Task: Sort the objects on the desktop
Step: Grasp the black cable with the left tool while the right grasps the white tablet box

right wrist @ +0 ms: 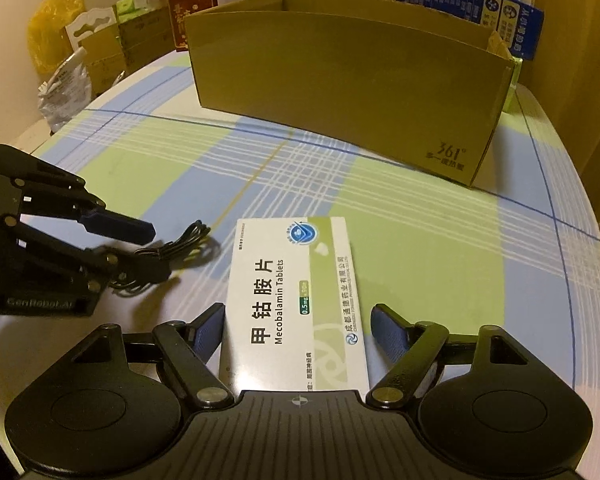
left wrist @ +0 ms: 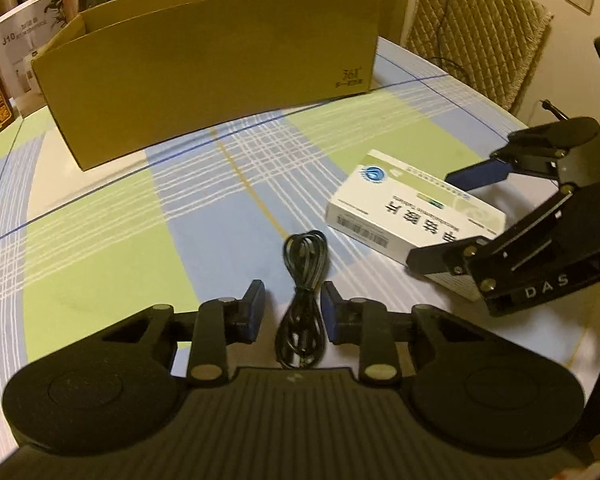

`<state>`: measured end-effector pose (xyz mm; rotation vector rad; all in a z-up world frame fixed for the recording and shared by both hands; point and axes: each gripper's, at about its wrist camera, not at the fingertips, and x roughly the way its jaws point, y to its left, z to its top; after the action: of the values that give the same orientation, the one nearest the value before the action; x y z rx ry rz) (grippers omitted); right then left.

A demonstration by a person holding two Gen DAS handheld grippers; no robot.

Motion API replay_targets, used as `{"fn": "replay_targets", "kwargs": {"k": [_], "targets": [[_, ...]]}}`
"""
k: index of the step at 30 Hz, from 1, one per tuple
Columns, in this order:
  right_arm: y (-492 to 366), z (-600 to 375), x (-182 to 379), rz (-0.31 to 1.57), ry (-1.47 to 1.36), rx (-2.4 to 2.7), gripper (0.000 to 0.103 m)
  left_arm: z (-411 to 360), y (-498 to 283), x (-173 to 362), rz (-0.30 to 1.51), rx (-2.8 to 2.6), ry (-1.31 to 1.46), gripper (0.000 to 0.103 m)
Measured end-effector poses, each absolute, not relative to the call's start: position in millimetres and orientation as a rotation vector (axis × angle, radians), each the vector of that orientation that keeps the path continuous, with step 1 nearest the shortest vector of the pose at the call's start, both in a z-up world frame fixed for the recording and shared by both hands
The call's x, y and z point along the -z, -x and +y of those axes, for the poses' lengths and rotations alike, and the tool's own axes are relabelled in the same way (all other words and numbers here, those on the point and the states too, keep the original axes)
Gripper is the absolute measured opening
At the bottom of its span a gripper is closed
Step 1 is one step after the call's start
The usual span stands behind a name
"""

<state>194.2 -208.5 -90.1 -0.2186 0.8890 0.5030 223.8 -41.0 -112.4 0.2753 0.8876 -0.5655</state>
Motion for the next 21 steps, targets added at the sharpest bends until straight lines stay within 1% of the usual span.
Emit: {"fn": "replay_targets", "kwargs": {"k": [9,12,14,16,17,21], "targets": [[-195.6,-207.9,91.8,0.885,0.207,-0.503,0.076,-45.9,-221.0,115.5,0.907,0.572,-0.288,0.023],[-196.1,-207.1,91.4,0.88,0.21,-0.498,0.076,-48.0,-220.2,114.8,0.914,0.568,-0.285,0.017],[-196.2,-207.5,91.7,0.878,0.214,-0.496,0.075,-51.5,-218.1,114.0,0.918,0.563,-0.297,0.016],[-196.5,-208.7,93.6,0.88,0.216,-0.494,0.073,-54.2,-217.1,113.0,0.924,0.56,-0.305,0.015],[-196.4,-209.1,95.5,0.885,0.219,-0.495,0.069,-54.7,-217.0,113.0,0.925,0.555,-0.305,0.015],[-190.5,-211.0,98.8,0.869,0.24,-0.497,0.069,-55.5,-217.8,113.0,0.94,0.512,-0.269,0.014]]}}
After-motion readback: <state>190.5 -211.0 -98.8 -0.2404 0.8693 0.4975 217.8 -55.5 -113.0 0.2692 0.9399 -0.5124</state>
